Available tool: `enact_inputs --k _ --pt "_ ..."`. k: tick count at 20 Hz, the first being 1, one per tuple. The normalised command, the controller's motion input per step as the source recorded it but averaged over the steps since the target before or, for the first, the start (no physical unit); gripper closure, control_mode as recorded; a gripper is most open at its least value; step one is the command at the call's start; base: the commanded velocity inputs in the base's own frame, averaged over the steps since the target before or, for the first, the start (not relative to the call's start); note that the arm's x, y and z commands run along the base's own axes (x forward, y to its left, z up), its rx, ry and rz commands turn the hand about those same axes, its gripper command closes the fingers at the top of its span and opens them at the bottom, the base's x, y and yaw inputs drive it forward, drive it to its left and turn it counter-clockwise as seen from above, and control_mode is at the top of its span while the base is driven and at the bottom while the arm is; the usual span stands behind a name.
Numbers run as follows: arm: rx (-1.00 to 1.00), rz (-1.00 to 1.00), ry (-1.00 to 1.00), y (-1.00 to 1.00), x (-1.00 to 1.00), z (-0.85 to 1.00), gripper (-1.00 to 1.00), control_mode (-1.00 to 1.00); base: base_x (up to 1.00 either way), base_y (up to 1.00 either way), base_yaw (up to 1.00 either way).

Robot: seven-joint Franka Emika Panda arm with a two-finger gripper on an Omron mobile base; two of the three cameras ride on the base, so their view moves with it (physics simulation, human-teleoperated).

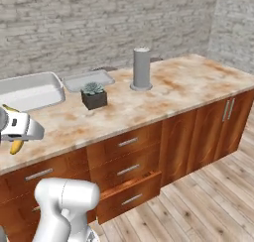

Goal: Place the cold items (banana and apple) from the fridge in one tupperware on the dining counter. Place the warm items (kebab skewer and hot dog) in the stove area in another tupperware.

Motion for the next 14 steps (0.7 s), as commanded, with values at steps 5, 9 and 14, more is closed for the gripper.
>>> enact_inputs --k 5,9,14 --pt "0.00 0.00 0.00 0.00 0.00 0.00 1.00 1.00 -0.87 0.55 0.24" --pt "0.00 0.00 0.00 0.00 0.00 0.00 1.00 1.00 -0.08 0.94 0.02" --pt "0.00 0.00 0.00 0.00 0.00 0.00 1.00 1.00 0.12 1.00 -0.10"
